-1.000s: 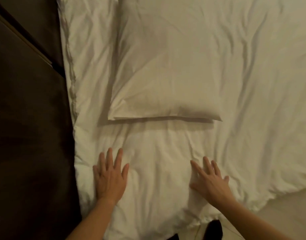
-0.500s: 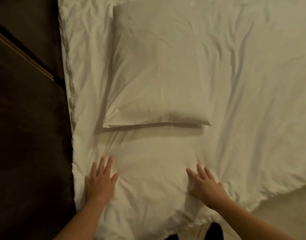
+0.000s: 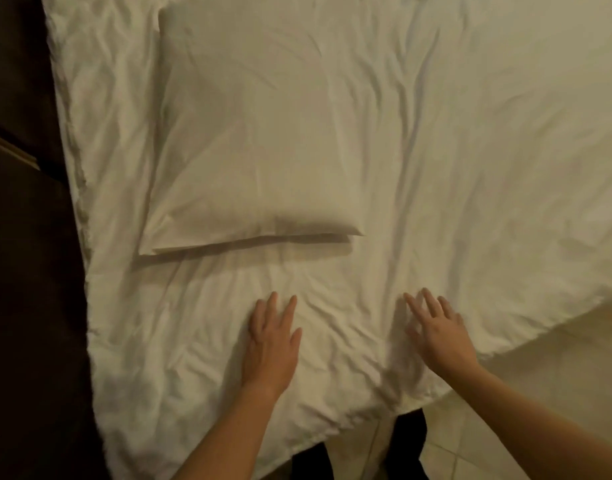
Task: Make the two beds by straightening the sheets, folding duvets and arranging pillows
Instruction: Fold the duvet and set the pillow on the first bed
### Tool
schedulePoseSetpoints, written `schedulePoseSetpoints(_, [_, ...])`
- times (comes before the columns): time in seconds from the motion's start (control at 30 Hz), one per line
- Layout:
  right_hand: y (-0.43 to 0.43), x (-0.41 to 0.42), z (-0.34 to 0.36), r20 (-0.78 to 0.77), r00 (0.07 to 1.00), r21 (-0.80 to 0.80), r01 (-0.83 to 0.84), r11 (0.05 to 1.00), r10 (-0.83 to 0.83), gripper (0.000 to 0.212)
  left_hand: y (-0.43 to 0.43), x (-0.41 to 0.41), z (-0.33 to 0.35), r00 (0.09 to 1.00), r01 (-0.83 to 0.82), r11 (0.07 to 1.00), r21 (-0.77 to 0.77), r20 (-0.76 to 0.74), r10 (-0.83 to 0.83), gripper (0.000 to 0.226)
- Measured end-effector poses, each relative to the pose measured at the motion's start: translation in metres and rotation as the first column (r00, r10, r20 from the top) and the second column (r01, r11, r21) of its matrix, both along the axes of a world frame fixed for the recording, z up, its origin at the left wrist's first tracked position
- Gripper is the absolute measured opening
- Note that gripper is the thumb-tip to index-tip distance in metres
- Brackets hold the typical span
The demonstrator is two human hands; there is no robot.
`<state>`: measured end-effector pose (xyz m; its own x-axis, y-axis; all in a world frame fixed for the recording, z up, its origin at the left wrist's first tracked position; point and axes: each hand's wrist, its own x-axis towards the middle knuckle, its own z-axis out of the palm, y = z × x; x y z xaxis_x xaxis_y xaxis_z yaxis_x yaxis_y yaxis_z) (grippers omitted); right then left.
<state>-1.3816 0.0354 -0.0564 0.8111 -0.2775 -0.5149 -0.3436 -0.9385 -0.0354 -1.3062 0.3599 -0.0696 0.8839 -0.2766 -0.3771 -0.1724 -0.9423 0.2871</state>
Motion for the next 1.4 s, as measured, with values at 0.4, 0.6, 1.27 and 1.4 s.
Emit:
schedulePoseSetpoints(0.4, [-0.106,-0.048,-0.024,-0.227,0.974,0.22,0.069,0.973,-0.018,0.076,-0.077,-0.045,-0.036,0.982,0.027,0.971,0.238,-0.19,0.02,0.079])
schedulePoseSetpoints(0.6, [-0.137,-0.048,0.018,-0.132,0.991,0.356,0.026,0.934,0.023,0.068,-0.111,-0.045,-0.005,0.931,-0.081,0.97,0.228,-0.33,0.155,0.071])
schedulePoseSetpoints(1.27, [-0.292,-0.061,0.176,0.102,0.945,0.226,0.281,0.933,-0.31,0.066,-0.258,0.009,0.159,0.969,0.063,0.996,0.067,-0.242,-0.045,0.056])
schedulePoseSetpoints(1.4, [-0.319,-0.071,0.186,0.111,0.925,0.236,0.331,0.913,-0.364,0.067,-0.285,0.015,0.176,0.968,0.064,0.997,0.053,-0.246,-0.049,0.056])
